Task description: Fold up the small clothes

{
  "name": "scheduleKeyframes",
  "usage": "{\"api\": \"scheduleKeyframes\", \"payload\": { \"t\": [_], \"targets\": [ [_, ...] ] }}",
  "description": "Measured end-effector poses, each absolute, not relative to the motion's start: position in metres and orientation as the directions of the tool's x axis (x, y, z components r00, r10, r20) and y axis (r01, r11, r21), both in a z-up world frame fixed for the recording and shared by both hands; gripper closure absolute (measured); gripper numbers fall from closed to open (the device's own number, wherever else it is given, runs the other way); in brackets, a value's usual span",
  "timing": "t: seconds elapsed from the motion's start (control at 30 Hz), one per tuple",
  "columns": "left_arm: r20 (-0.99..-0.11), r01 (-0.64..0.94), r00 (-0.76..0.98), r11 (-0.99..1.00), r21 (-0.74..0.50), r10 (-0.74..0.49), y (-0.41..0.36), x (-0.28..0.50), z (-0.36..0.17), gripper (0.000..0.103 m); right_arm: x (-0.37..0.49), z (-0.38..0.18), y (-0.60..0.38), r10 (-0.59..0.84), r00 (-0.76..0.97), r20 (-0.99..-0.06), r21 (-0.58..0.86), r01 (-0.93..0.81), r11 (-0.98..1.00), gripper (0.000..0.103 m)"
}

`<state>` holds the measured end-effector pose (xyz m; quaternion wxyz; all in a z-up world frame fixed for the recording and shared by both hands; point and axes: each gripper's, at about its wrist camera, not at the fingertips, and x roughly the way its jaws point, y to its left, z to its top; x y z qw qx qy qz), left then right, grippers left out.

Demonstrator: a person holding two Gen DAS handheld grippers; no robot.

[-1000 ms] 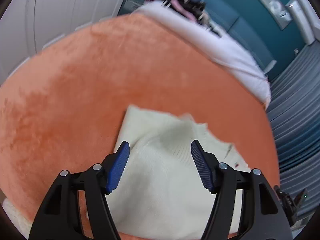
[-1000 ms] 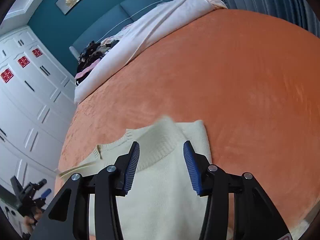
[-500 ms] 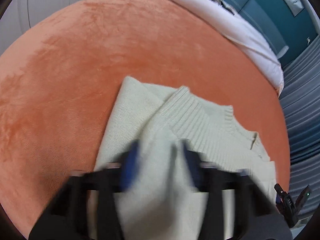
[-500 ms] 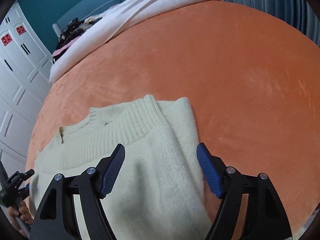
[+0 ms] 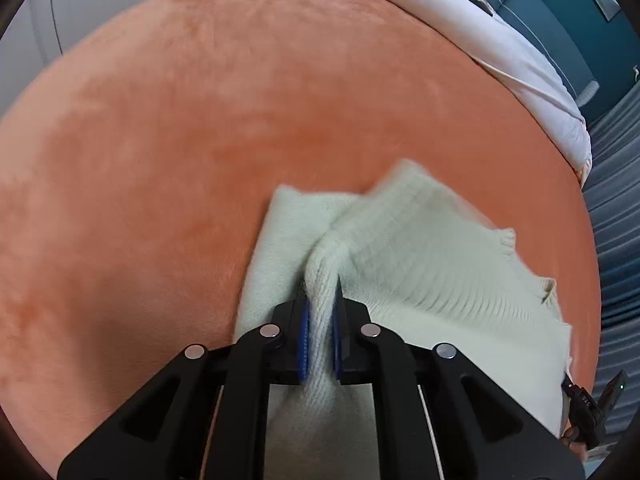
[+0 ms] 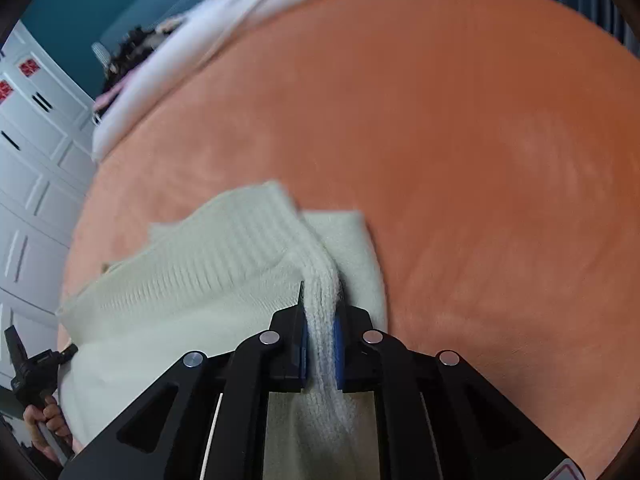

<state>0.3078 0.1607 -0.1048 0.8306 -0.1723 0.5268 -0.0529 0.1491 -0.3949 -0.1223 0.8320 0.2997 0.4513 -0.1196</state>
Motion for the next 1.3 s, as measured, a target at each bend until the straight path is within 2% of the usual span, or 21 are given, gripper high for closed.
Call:
{"api": "scheduleKeyframes", "payload": {
  "t": [0.07, 0.13, 0.2, 0.27, 0.33, 0.47, 0.53, 0.57, 0.63, 0.73, 0.77, 0.87, 0.97, 1.0, 1.07, 1.1, 1.17, 1.2, 1.23, 1.3],
  "targets": [
    [-0.851, -0.092, 0.465, 0.942, -0.321, -0.245, 0.157, 0.302, -0.100, 0.093, 0.145, -0.113, -0.397, 0.066, 0.592, -0.803, 0.421, 0.485, 0.767, 0.094],
    [-0.855, -0.074, 0.467, 0.953, -0.292, -0.226, 0.155, 0.298, -0.091, 0.087, 0.141, -0.098, -0.397, 0.070, 0.610, -0.789, 0.441, 0.483, 0.756, 0.090],
    [-0.834, -0.064, 0.509, 0.957, -0.282, -0.212, 0.156, 0.284, -0.069, 0.084, 0.130, -0.067, -0.381, 0.010, 0.645, -0.764, 0.390, 0.449, 0.804, 0.084],
    [-0.794, -0.043, 0.556, 0.946, -0.321, -0.244, 0.154, 0.257, -0.044, 0.075, 0.115, -0.041, -0.355, -0.011, 0.677, -0.736, 0.350, 0.394, 0.850, 0.084],
    [-0.756, 0.000, 0.581, 0.928, -0.371, -0.302, 0.140, 0.227, -0.026, 0.066, 0.107, -0.024, -0.317, 0.031, 0.686, -0.727, 0.331, 0.310, 0.891, 0.084],
    [-0.770, 0.109, 0.496, 0.909, -0.403, -0.401, 0.082, 0.186, -0.033, 0.065, 0.105, -0.031, -0.208, 0.294, 0.630, -0.718, 0.431, 0.071, 0.900, 0.084],
    [-0.808, 0.107, 0.452, 0.922, -0.372, -0.379, 0.068, 0.178, -0.050, 0.065, 0.110, -0.046, -0.161, 0.359, 0.572, -0.738, 0.420, -0.028, 0.907, 0.095],
    [-0.825, 0.091, 0.443, 0.933, -0.349, -0.352, 0.070, 0.178, -0.060, 0.065, 0.112, -0.055, -0.148, 0.359, 0.545, -0.758, 0.403, -0.041, 0.914, 0.095],
    [-0.845, 0.043, 0.443, 0.949, -0.313, -0.299, 0.092, 0.181, -0.075, 0.071, 0.109, -0.070, -0.160, 0.332, 0.524, -0.784, 0.390, 0.000, 0.921, 0.099],
    [-0.851, -0.035, 0.437, 0.939, -0.341, -0.292, 0.147, 0.182, -0.087, 0.099, 0.081, -0.084, -0.228, 0.192, 0.536, -0.822, 0.337, 0.186, 0.923, 0.103],
    [-0.849, -0.051, 0.432, 0.931, -0.361, -0.305, 0.164, 0.182, -0.092, 0.102, 0.063, -0.093, -0.263, 0.144, 0.529, -0.836, 0.334, 0.282, 0.900, 0.103],
    [-0.830, -0.054, 0.441, 0.913, -0.405, -0.342, 0.181, 0.178, -0.099, 0.102, 0.019, -0.109, -0.335, 0.098, 0.538, -0.837, 0.363, 0.412, 0.836, 0.103],
    [-0.853, -0.049, 0.462, 0.954, -0.297, -0.242, 0.158, 0.175, -0.091, 0.102, 0.015, -0.100, -0.332, 0.087, 0.535, -0.840, 0.342, 0.398, 0.851, 0.103],
    [-0.854, -0.053, 0.459, 0.952, -0.302, -0.245, 0.154, 0.175, -0.085, 0.102, 0.018, -0.091, -0.326, 0.081, 0.548, -0.832, 0.338, 0.386, 0.858, 0.101],
    [-0.829, -0.048, 0.481, 0.936, -0.349, -0.285, 0.150, 0.176, -0.066, 0.081, 0.024, -0.065, -0.320, 0.065, 0.620, -0.782, 0.370, 0.378, 0.849, 0.092],
    [-0.807, -0.039, 0.518, 0.935, -0.353, -0.283, 0.149, 0.177, -0.055, 0.064, 0.025, -0.053, -0.324, 0.055, 0.650, -0.758, 0.384, 0.377, 0.843, 0.087],
    [-0.776, -0.026, 0.578, 0.944, -0.329, -0.255, 0.149, 0.189, -0.037, 0.052, 0.044, -0.037, -0.337, 0.007, 0.679, -0.734, 0.374, 0.394, 0.840, 0.067],
    [-0.774, -0.033, 0.587, 0.947, -0.319, -0.240, 0.149, 0.198, -0.034, 0.049, 0.055, -0.032, -0.345, -0.024, 0.684, -0.729, 0.357, 0.411, 0.839, 0.051],
    [-0.775, -0.043, 0.587, 0.947, -0.318, -0.234, 0.150, 0.211, -0.033, 0.046, 0.073, -0.030, -0.348, -0.042, 0.680, -0.732, 0.343, 0.421, 0.840, 0.040],
    [-0.800, -0.074, 0.560, 0.949, -0.306, -0.214, 0.151, 0.242, -0.043, 0.046, 0.105, -0.040, -0.359, -0.062, 0.635, -0.770, 0.303, 0.449, 0.840, 0.040]
  ]
}}
